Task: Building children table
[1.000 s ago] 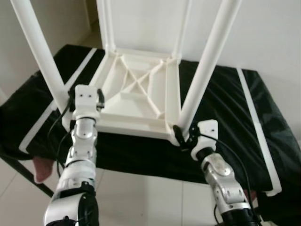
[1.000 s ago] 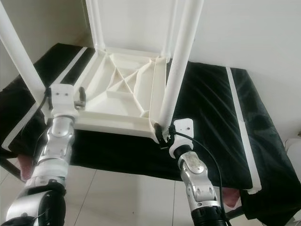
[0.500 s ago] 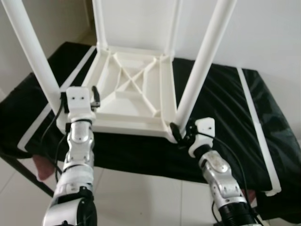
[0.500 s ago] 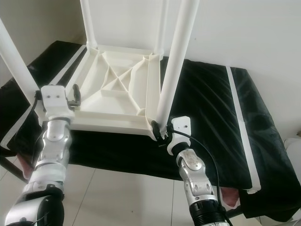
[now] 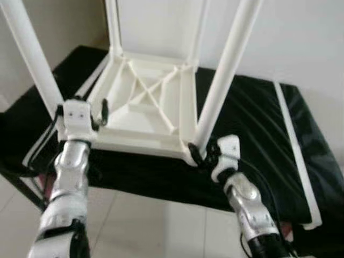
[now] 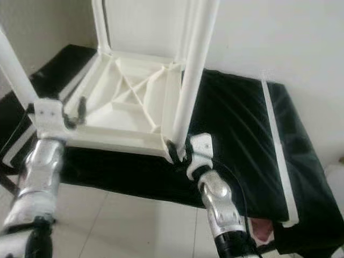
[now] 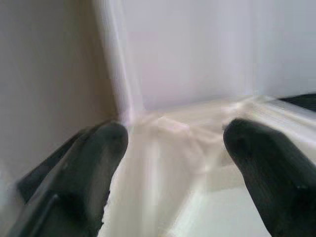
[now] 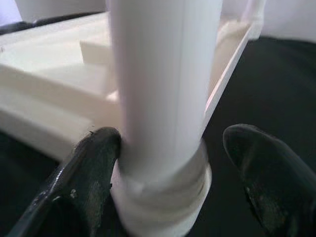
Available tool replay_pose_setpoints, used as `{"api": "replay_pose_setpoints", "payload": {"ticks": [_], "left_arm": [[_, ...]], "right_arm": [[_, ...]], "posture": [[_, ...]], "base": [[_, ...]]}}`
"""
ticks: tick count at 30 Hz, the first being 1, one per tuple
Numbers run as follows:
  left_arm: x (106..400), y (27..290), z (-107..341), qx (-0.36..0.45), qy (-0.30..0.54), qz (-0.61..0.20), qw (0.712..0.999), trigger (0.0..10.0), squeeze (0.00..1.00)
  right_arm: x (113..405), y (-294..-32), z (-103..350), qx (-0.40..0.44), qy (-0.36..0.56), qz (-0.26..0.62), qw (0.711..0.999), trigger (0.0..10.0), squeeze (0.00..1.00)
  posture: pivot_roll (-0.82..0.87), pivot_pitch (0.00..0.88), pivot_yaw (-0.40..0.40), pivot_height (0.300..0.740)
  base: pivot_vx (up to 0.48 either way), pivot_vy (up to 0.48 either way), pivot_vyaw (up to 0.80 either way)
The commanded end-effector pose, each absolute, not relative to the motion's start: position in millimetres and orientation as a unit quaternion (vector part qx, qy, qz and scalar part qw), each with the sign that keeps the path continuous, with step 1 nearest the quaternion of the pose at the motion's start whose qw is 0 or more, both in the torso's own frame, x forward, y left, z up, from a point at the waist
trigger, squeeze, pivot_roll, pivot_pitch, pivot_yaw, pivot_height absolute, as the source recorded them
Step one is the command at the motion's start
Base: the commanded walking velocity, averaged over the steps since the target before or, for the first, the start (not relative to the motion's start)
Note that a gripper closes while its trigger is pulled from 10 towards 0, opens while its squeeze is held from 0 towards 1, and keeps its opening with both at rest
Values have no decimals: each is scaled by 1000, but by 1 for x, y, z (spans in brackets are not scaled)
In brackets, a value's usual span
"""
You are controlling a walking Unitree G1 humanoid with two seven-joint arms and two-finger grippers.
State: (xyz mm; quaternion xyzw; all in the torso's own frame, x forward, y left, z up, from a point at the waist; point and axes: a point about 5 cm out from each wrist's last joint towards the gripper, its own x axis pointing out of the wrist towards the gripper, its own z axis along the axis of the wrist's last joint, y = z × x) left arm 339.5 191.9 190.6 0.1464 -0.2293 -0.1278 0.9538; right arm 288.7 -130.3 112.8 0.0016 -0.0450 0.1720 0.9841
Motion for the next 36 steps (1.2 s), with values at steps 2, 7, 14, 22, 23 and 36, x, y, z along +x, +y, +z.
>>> {"api": "replay_pose_setpoints", "payload": {"ticks": [2,7,14,22,23,36], "left_arm": [[328,152,187,168,-229,-262,922,10000,0],[309,120,168,248,-197,-384,867,10000,0],[299,113,150,331,-181,-440,815,10000,0],[292,112,142,287,-148,-455,830,10000,0],[291,112,143,284,-145,-456,831,10000,0],[292,123,141,281,-116,-461,834,10000,0]], "right_arm": [[280,-140,114,23,-59,162,985,10000,0],[267,-140,116,53,-73,179,980,10000,0],[268,-141,117,35,-74,196,977,10000,0],[288,-145,120,15,-62,241,968,10000,0],[292,-144,121,7,-62,250,966,10000,0],[297,-104,116,-6,-39,358,933,10000,0]], "posture": [[71,34,-101,740],[68,35,-95,740],[55,42,-75,740],[46,48,-48,740],[46,47,-46,740],[63,31,-64,740]], "base": [[0,0,0],[0,0,0],[0,0,0],[0,0,0],[0,0,0],[0,0,0]]}}
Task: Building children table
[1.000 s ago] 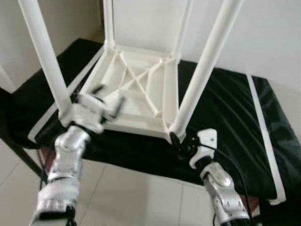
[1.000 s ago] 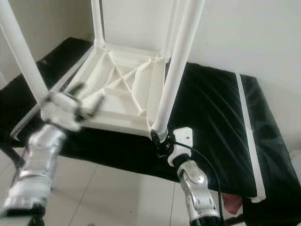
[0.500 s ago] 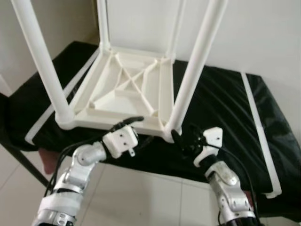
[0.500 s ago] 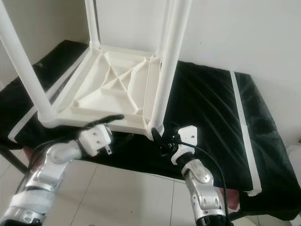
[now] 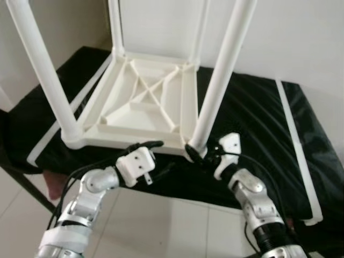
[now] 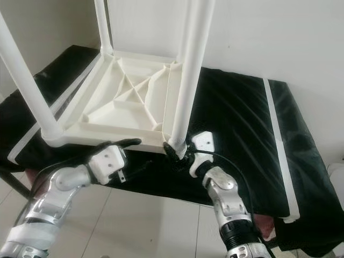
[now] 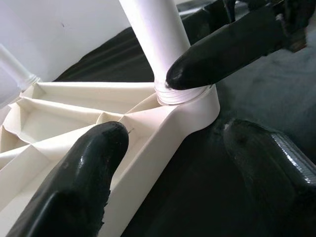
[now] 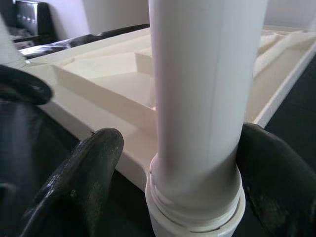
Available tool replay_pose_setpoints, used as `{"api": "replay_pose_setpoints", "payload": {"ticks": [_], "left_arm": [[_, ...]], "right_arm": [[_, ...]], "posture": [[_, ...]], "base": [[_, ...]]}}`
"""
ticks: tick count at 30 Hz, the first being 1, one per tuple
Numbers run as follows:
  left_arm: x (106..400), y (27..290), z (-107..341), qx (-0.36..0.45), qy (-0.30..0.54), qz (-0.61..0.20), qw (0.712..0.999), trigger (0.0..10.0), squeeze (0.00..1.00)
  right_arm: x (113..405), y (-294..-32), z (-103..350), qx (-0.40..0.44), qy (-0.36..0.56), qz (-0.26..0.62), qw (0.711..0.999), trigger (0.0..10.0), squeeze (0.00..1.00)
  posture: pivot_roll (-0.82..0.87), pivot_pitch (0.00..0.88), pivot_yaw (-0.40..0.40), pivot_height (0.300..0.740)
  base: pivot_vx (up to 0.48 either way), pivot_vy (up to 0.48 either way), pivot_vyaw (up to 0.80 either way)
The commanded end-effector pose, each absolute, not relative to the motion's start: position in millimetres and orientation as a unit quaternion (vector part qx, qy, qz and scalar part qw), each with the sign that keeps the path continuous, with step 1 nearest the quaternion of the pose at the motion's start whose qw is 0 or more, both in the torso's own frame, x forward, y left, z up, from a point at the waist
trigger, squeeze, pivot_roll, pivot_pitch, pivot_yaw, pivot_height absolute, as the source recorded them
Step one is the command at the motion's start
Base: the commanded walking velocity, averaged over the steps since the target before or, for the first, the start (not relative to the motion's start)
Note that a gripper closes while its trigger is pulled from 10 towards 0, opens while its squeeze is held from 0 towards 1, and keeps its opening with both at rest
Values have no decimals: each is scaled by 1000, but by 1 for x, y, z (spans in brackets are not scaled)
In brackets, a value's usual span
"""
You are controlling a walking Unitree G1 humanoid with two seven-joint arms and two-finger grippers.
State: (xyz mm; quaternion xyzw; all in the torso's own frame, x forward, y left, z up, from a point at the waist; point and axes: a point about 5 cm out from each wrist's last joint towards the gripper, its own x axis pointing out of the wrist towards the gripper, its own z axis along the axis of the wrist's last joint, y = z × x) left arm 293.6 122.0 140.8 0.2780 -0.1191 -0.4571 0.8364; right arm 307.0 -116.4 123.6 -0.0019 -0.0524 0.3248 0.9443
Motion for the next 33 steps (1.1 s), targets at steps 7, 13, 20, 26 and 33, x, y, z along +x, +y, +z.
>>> {"api": "replay_pose_setpoints", "payload": {"ticks": [7,13,20,26,33], "left_arm": [[291,126,140,278,-101,-464,835,10000,0],[288,127,135,278,-85,-471,833,10000,0],[286,125,133,278,-80,-476,830,10000,0],[287,126,138,224,-86,-448,861,10000,0],[288,125,142,114,-107,-393,906,10000,0]], "right_arm": [[287,-99,110,6,-36,356,934,10000,0],[293,-107,116,13,-59,297,953,10000,0],[285,-116,122,9,-88,270,959,10000,0],[261,-128,121,28,-105,239,965,10000,0],[242,-146,116,26,-101,193,976,10000,0]], "posture": [[74,29,-77,740],[72,27,-74,740],[71,28,-71,740],[66,33,-67,740],[58,30,-62,740]], "base": [[0,0,0],[0,0,0],[0,0,0],[0,0,0],[0,0,0]]}}
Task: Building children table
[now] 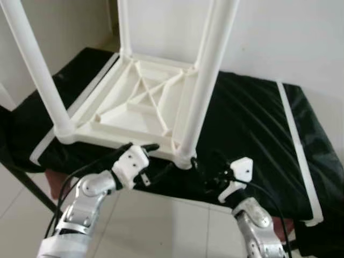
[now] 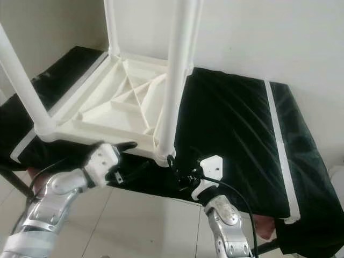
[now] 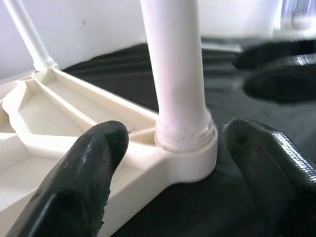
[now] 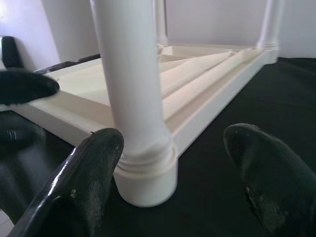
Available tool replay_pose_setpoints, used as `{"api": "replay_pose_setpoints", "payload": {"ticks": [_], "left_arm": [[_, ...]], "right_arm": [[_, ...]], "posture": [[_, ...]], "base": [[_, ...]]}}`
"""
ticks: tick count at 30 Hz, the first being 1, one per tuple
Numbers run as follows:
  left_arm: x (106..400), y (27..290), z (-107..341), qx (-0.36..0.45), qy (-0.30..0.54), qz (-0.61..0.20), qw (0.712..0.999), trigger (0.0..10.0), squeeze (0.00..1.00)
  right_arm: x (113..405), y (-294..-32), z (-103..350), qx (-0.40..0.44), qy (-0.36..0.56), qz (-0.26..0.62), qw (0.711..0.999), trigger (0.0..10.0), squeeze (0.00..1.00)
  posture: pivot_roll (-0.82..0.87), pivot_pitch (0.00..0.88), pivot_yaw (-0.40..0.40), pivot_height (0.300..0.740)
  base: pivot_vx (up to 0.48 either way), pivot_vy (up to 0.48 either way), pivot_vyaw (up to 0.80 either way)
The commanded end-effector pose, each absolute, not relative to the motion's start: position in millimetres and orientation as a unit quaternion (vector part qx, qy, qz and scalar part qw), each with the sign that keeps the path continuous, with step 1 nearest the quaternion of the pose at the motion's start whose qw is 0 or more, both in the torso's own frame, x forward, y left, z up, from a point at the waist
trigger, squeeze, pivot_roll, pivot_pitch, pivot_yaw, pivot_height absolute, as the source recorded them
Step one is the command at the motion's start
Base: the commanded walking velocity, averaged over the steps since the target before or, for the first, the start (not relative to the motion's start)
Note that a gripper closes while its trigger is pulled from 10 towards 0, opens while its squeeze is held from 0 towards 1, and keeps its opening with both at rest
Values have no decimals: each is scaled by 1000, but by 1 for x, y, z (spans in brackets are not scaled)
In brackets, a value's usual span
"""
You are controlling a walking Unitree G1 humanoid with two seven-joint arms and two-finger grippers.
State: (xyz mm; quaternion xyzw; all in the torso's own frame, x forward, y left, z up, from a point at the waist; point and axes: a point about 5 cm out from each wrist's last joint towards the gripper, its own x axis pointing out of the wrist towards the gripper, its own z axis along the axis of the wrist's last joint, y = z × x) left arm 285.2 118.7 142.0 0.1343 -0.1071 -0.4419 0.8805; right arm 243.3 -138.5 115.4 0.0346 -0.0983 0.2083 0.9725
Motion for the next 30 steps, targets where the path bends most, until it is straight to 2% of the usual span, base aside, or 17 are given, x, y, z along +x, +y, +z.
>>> {"api": "replay_pose_setpoints", "payload": {"ticks": [1,6,12,17,25,30], "left_arm": [[289,125,141,111,-106,-378,913,10000,0],[295,130,135,85,-99,-314,940,10000,0],[297,136,132,73,-92,-266,957,10000,0],[302,142,124,61,-70,-218,972,10000,0],[307,136,117,24,-58,-192,979,10000,0],[306,129,114,-1,-44,-214,976,10000,0]], "right_arm": [[240,-151,114,17,-98,175,980,10000,0],[237,-169,114,17,-103,71,992,10000,0],[238,-177,113,15,-102,19,994,10000,0],[238,-203,103,-17,-73,-99,992,10000,0],[238,-205,96,-24,-49,-141,989,10000,0],[238,-208,97,-27,-52,-155,986,10000,0]], "posture": [[53,30,-57,740],[51,27,-60,740],[58,27,-62,740],[78,20,-50,740],[68,0,-36,740],[63,0,-33,740]], "base": [[0,0,0],[0,0,0],[0,0,0],[0,0,0],[0,0,0],[0,0,0]]}}
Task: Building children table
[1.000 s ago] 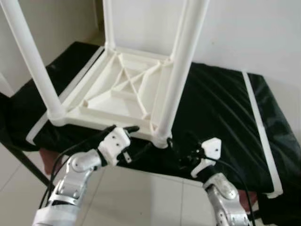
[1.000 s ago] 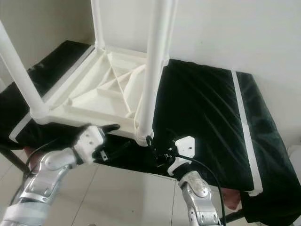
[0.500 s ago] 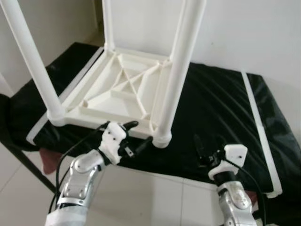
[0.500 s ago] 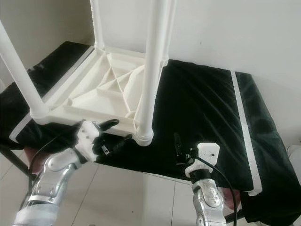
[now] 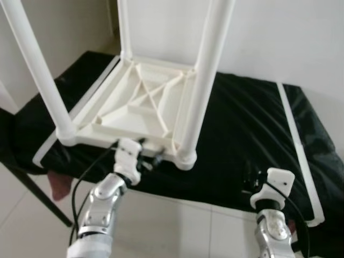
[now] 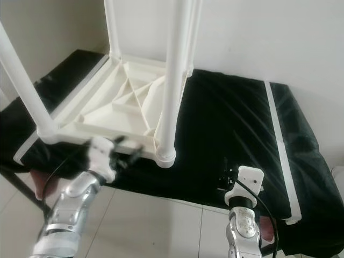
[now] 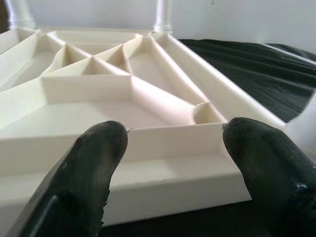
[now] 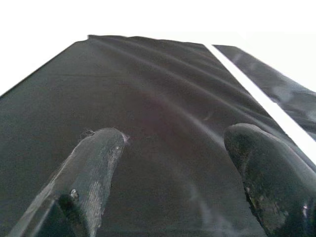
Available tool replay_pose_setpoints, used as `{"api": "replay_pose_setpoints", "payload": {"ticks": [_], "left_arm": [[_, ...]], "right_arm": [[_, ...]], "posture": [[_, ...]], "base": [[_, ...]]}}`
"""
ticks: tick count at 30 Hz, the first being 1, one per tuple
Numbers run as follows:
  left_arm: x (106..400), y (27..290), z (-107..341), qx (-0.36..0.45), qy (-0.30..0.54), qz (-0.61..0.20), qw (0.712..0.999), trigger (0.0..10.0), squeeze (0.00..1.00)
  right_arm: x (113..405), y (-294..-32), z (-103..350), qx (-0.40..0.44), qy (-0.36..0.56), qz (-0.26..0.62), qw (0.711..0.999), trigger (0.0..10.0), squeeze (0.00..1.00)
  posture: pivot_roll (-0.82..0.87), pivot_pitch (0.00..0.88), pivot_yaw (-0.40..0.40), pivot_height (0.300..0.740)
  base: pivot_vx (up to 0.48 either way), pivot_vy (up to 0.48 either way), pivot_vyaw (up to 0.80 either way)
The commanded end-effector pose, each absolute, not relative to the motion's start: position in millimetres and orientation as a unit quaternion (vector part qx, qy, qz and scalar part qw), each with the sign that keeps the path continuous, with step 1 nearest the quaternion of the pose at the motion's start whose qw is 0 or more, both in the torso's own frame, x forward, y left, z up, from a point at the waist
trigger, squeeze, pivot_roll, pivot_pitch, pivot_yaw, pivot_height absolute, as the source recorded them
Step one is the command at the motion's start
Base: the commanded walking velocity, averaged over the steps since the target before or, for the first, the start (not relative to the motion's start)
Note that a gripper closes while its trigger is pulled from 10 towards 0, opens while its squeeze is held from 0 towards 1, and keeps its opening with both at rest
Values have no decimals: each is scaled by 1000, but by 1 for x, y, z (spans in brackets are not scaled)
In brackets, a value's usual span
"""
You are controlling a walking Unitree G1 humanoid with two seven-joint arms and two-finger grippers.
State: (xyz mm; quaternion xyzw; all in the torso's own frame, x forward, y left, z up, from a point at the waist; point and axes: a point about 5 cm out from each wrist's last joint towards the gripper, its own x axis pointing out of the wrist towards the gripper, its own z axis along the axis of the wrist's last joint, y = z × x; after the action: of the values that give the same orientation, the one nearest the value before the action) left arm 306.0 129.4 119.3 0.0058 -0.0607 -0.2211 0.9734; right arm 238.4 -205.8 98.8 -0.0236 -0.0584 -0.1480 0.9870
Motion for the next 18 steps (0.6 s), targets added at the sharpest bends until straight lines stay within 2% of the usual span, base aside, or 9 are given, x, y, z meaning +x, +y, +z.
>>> {"api": "replay_pose_setpoints", "payload": {"ticks": [1,4,16,18], "left_arm": [[307,129,111,-6,-34,-213,976,10000,0],[308,132,105,-13,-11,-202,979,10000,0],[310,137,107,6,-12,-188,982,10000,0],[312,138,109,4,-13,-188,982,10000,0]], "right_arm": [[238,-208,97,-31,-55,-158,985,10000,0],[238,-209,97,-40,-55,-166,984,10000,0],[230,-217,93,-53,-48,-193,979,10000,0],[230,-217,94,-54,-50,-195,978,10000,0]], "posture": [[63,3,-34,740],[58,6,-30,740],[46,25,-15,740],[43,27,-11,740]], "base": [[0,0,0],[0,0,0],[0,0,0],[0,277,0]]}}
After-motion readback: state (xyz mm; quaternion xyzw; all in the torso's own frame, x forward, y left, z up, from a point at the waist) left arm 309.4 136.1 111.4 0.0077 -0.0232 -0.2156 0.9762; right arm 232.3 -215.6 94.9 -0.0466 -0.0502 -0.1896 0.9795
